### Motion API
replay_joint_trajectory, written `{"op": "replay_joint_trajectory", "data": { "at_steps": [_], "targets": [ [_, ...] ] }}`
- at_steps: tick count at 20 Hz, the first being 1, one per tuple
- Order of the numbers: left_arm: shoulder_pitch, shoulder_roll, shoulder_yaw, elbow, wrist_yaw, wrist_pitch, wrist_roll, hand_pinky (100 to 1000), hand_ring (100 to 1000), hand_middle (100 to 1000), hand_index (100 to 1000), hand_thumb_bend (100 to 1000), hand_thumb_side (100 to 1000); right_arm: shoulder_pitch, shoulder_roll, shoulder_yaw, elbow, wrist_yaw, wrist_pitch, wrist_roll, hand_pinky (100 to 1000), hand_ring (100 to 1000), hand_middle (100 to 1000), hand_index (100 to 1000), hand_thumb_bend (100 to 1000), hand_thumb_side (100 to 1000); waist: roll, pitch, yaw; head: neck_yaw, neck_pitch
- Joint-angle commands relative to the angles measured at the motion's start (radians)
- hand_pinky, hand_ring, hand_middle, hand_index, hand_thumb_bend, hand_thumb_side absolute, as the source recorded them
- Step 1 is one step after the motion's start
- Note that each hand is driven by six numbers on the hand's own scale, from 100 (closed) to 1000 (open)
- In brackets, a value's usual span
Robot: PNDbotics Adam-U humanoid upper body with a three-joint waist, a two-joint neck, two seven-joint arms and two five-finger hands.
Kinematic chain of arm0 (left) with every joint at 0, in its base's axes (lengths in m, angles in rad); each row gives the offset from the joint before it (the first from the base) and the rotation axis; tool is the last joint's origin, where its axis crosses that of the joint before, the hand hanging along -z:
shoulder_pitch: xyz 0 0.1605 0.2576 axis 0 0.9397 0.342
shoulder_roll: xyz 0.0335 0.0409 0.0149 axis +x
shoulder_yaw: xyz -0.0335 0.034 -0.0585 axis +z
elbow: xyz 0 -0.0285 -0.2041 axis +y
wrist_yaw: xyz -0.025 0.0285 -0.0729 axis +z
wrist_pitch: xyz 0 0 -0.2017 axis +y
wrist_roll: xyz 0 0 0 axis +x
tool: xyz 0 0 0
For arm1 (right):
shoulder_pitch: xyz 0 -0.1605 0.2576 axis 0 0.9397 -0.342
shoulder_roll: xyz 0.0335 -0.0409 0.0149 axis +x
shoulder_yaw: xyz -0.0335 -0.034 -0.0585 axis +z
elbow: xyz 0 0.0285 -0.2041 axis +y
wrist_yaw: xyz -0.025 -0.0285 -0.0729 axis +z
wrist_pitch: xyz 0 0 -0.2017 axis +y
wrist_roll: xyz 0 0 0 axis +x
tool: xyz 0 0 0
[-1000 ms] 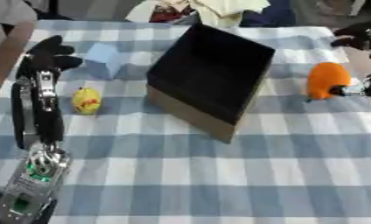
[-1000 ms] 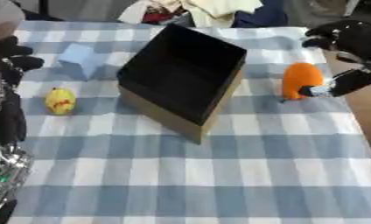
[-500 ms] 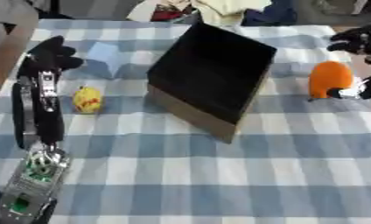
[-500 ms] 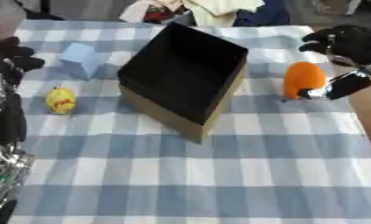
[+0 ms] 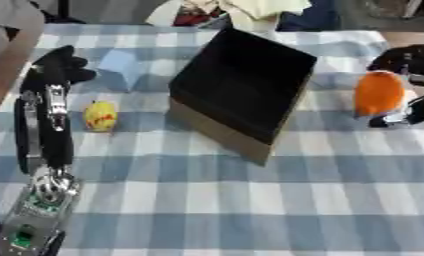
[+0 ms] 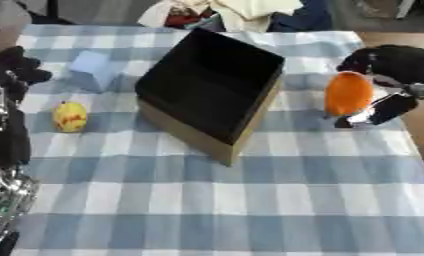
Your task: Pick up objects on the table and place them in the box.
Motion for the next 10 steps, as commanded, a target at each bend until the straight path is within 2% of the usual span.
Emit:
{"op": "replay_joint_trajectory", "data": {
  "at_steps": [1,5,10],
  "targets": [
    [-0.012,0.010,0.002,-0.016,-0.002,-0.002,-0.006,670,579,584,764,116,829,-0.030,-0.014,-0.014,0.010,-0.060,0.008,0.067,947,995,908,1000,720,913,0.001,-0.017,0.002,-0.005,-0.012],
    [-0.012,0.010,0.001,-0.016,-0.002,-0.002,-0.008,669,578,583,763,117,830,-0.036,-0.012,-0.021,0.008,-0.127,0.024,0.151,947,995,905,1000,724,906,0.002,-0.016,0.001,-0.009,-0.012],
    [-0.012,0.008,0.001,-0.016,-0.001,0.000,-0.010,670,577,582,763,119,834,-0.040,-0.012,-0.029,-0.013,-0.179,0.054,0.186,941,988,896,1000,679,882,0.003,-0.015,0.000,-0.012,-0.013]
  ]
}}
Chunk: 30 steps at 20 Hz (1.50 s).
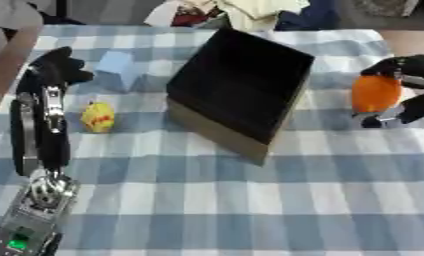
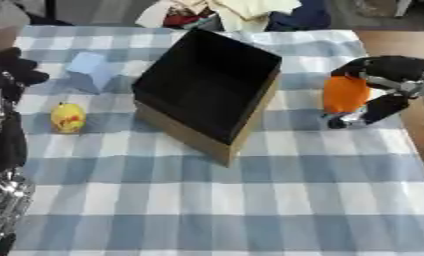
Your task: Pick up objects on the table and place them in the box.
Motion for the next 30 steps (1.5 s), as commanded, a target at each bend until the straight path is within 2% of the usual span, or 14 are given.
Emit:
{"op": "replay_joint_trajectory", "data": {
  "at_steps": [1,4,6,7,10,16,18,20,25,30],
  "targets": [
    [-0.011,0.009,0.001,-0.016,-0.001,0.000,-0.004,670,577,582,763,120,836,-0.027,-0.017,-0.010,-0.032,-0.031,0.006,0.024,940,987,893,998,667,878,0.001,-0.016,0.000,-0.003,-0.011],
    [-0.011,0.008,0.000,-0.016,-0.001,0.001,-0.006,670,577,582,763,119,837,-0.027,-0.015,-0.012,-0.041,-0.041,0.019,0.014,928,976,871,982,610,853,0.002,-0.015,-0.001,-0.004,-0.012],
    [-0.011,0.008,0.000,-0.016,-0.002,0.001,-0.008,670,577,581,763,118,835,-0.028,-0.013,-0.012,-0.048,-0.044,0.022,0.000,916,965,854,965,555,794,0.003,-0.015,-0.001,-0.004,-0.013],
    [-0.011,0.008,0.000,-0.016,-0.003,0.001,-0.010,670,576,581,763,117,832,-0.028,-0.012,-0.011,-0.052,-0.043,0.023,-0.009,903,950,836,946,511,726,0.003,-0.015,-0.001,-0.005,-0.013],
    [-0.012,0.007,0.000,-0.016,-0.005,0.001,-0.014,670,576,581,763,114,827,-0.029,-0.010,-0.008,-0.069,-0.025,0.025,-0.058,880,925,802,902,468,611,0.003,-0.015,-0.002,-0.005,-0.017],
    [-0.012,0.006,-0.001,-0.016,-0.007,0.000,-0.023,670,576,581,762,110,825,-0.030,-0.002,0.004,-0.066,0.050,0.034,-0.158,866,909,870,894,450,539,0.004,-0.013,-0.001,-0.006,-0.020],
    [-0.013,0.006,-0.001,-0.016,-0.008,0.000,-0.026,670,576,580,761,108,819,-0.032,0.000,0.005,-0.061,0.072,0.038,-0.175,861,918,865,886,442,423,0.005,-0.012,-0.001,-0.006,-0.021],
    [-0.013,0.006,-0.001,-0.016,-0.010,-0.001,-0.029,670,576,580,760,107,818,-0.033,0.004,0.005,-0.055,0.085,0.041,-0.190,858,928,862,879,442,361,0.005,-0.012,-0.002,-0.006,-0.022],
    [-0.013,0.006,-0.002,-0.016,-0.009,-0.002,-0.035,669,575,579,758,108,820,-0.034,0.009,0.007,-0.042,0.103,0.049,-0.199,859,934,870,884,444,358,0.006,-0.012,-0.002,-0.007,-0.023],
    [-0.013,0.005,-0.002,-0.016,-0.006,-0.002,-0.036,669,574,577,757,106,823,-0.036,0.010,0.003,-0.035,0.133,0.077,-0.186,862,937,876,906,443,418,0.006,-0.012,-0.001,-0.005,-0.026]
  ]
}}
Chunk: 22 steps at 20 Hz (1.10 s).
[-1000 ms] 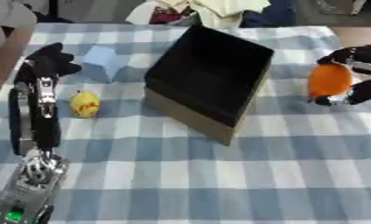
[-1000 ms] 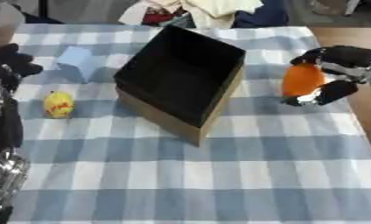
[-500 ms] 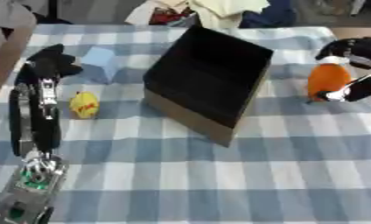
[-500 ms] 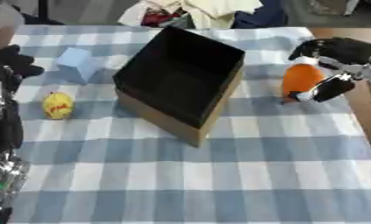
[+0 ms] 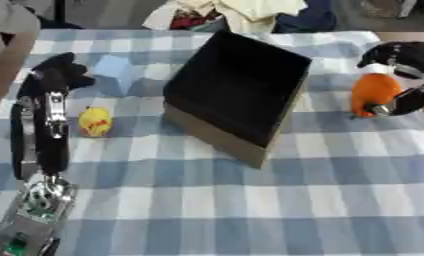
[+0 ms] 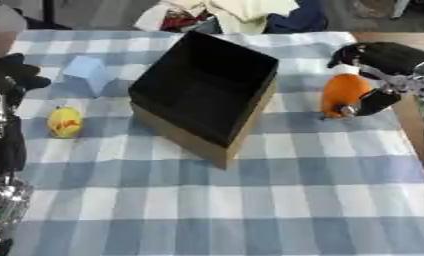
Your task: Pick up objects on the table and place them in the box.
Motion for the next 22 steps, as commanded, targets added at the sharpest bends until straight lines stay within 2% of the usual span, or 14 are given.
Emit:
{"op": "replay_joint_trajectory", "data": {
  "at_steps": [1,5,6,11,17,22],
  "targets": [
    [-0.009,0.006,-0.001,-0.016,0.001,0.000,-0.004,669,574,577,757,106,822,-0.028,-0.016,-0.005,-0.002,0.027,0.022,0.004,862,937,877,907,443,428,0.000,-0.017,0.000,0.000,-0.012],
    [-0.008,0.005,-0.002,-0.016,0.002,0.000,-0.005,669,574,577,756,104,822,-0.031,-0.014,-0.009,0.006,0.053,0.043,0.009,856,932,873,902,444,419,0.001,-0.016,0.000,0.000,-0.012],
    [-0.008,0.004,-0.002,-0.016,0.002,0.000,-0.006,669,574,577,756,105,825,-0.031,-0.013,-0.010,0.009,0.059,0.048,0.009,852,930,870,898,445,393,0.001,-0.016,0.001,-0.001,-0.012],
    [-0.008,0.004,-0.003,-0.016,0.002,0.000,-0.007,669,573,577,756,103,820,-0.033,-0.011,-0.012,0.012,0.080,0.074,0.004,826,920,829,830,457,428,0.002,-0.014,0.001,-0.002,-0.013],
    [-0.009,0.003,-0.004,-0.016,-0.003,-0.003,-0.013,669,573,576,753,100,807,-0.034,-0.008,-0.008,-0.001,0.075,0.079,-0.030,785,871,768,728,389,410,0.002,-0.013,0.001,-0.003,-0.013],
    [-0.009,0.004,-0.003,-0.016,-0.003,-0.004,-0.016,668,573,574,750,100,805,-0.033,-0.005,-0.007,-0.003,0.068,0.085,-0.049,762,853,676,659,298,370,0.001,-0.013,0.003,-0.002,-0.011]
  ]
}}
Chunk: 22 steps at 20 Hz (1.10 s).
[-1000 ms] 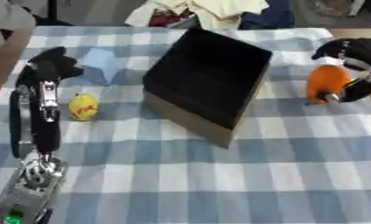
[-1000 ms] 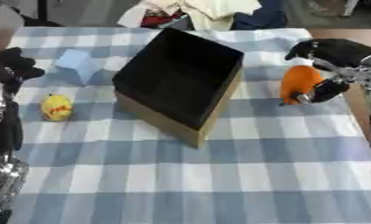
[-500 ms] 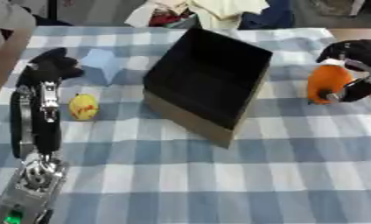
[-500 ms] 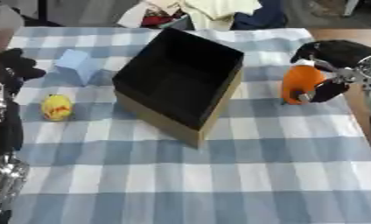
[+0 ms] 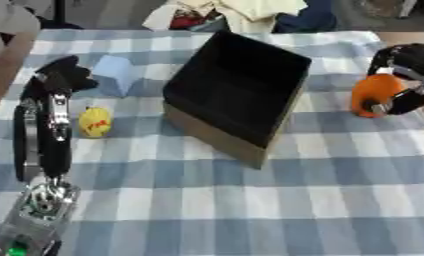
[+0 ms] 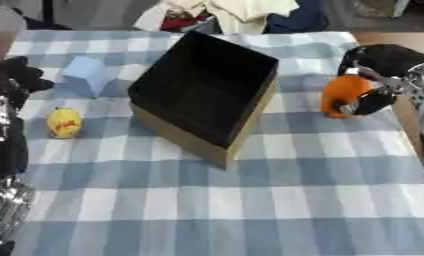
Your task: Pick up objects on the table and place them in the box.
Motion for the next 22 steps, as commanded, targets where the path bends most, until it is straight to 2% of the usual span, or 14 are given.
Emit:
{"op": "replay_joint_trajectory", "data": {
  "at_steps": [1,6,12,22],
  "targets": [
    [-0.009,0.011,0.002,-0.016,-0.003,-0.002,-0.005,668,573,574,750,100,804,-0.023,-0.014,-0.001,-0.020,-0.005,0.005,-0.014,761,851,671,657,293,367,0.000,-0.017,0.001,0.000,-0.010],
    [-0.010,0.012,0.002,-0.016,-0.003,-0.003,-0.008,668,572,574,748,100,797,-0.021,-0.013,0.001,-0.026,-0.025,0.002,-0.014,769,847,663,652,232,334,0.000,-0.019,0.000,0.000,-0.009],
    [-0.010,0.011,0.002,-0.016,0.000,-0.003,-0.014,668,572,572,746,100,796,-0.019,-0.014,0.005,-0.044,-0.052,0.000,-0.009,773,831,672,652,226,344,-0.001,-0.019,0.001,0.001,-0.009],
    [-0.012,0.013,0.003,-0.016,0.002,-0.002,-0.016,667,571,573,744,100,796,-0.025,-0.012,0.013,-0.089,-0.094,0.005,-0.038,767,811,659,624,176,300,-0.007,-0.021,0.005,0.000,-0.004]
  ]
}}
